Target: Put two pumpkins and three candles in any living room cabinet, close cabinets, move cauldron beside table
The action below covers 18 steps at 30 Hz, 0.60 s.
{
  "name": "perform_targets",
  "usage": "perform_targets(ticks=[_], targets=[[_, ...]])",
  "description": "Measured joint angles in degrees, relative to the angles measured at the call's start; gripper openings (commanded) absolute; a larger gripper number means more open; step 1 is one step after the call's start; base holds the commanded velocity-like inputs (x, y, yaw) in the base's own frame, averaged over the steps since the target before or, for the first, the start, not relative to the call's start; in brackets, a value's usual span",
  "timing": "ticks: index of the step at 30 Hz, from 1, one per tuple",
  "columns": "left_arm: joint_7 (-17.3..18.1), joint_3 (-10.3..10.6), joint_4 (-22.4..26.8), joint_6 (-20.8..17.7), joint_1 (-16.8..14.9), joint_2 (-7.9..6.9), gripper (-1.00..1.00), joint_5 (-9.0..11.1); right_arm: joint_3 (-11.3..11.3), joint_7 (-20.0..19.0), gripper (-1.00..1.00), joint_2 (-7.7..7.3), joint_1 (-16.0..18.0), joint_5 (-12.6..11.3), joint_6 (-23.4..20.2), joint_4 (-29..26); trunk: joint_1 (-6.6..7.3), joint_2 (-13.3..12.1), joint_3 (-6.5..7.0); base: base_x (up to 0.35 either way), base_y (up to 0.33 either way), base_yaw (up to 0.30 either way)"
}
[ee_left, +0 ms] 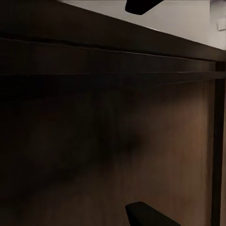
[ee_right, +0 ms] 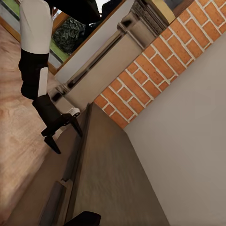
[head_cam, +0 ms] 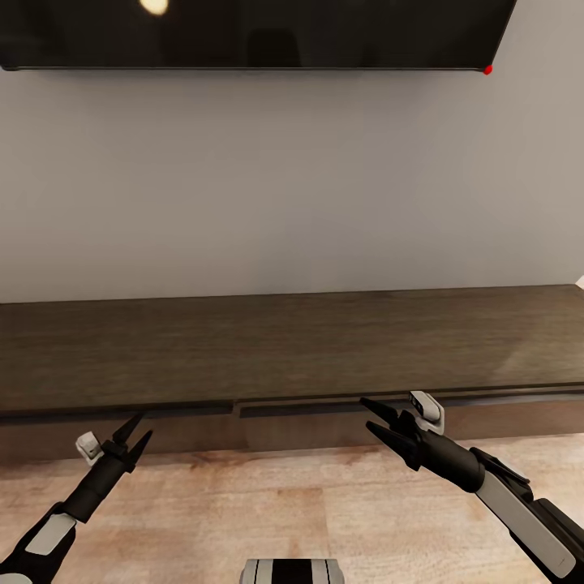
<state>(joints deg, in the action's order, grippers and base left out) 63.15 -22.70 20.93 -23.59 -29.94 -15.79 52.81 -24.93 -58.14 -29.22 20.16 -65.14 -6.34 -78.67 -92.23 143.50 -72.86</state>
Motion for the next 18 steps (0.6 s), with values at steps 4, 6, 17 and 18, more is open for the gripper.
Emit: perform_targets(ticks=[4,6,17,18], targets=[[1.5,0.0,-0.3,0.0,0.0,-0.02,1.00,0.0,0.0,0.0,1.00,0.00,0.0,0.0,0.0,0.0,0.00,0.0,0.00,0.000,0.000,0.000],[1.8,0.0,-0.5,0.0,0.0,-0.03,1.00,0.0,0.0,0.0,1.00,0.00,0.0,0.0,0.0,0.0,0.00,0.0,0.00,0.000,0.000,0.000],[2.1,0.0,-0.4,0.0,0.0,-0.03,1.00,0.1,0.0,0.0,1.00,0.00,0.0,0.0,0.0,0.0,0.11,-0.1,0.88,0.000,0.000,0.000],[2.1,0.0,-0.4,0.0,0.0,-0.03,1.00,0.1,0.0,0.0,1.00,0.00,0.0,0.0,0.0,0.0,0.10,-0.1,0.89,0.036,0.000,0.000]])
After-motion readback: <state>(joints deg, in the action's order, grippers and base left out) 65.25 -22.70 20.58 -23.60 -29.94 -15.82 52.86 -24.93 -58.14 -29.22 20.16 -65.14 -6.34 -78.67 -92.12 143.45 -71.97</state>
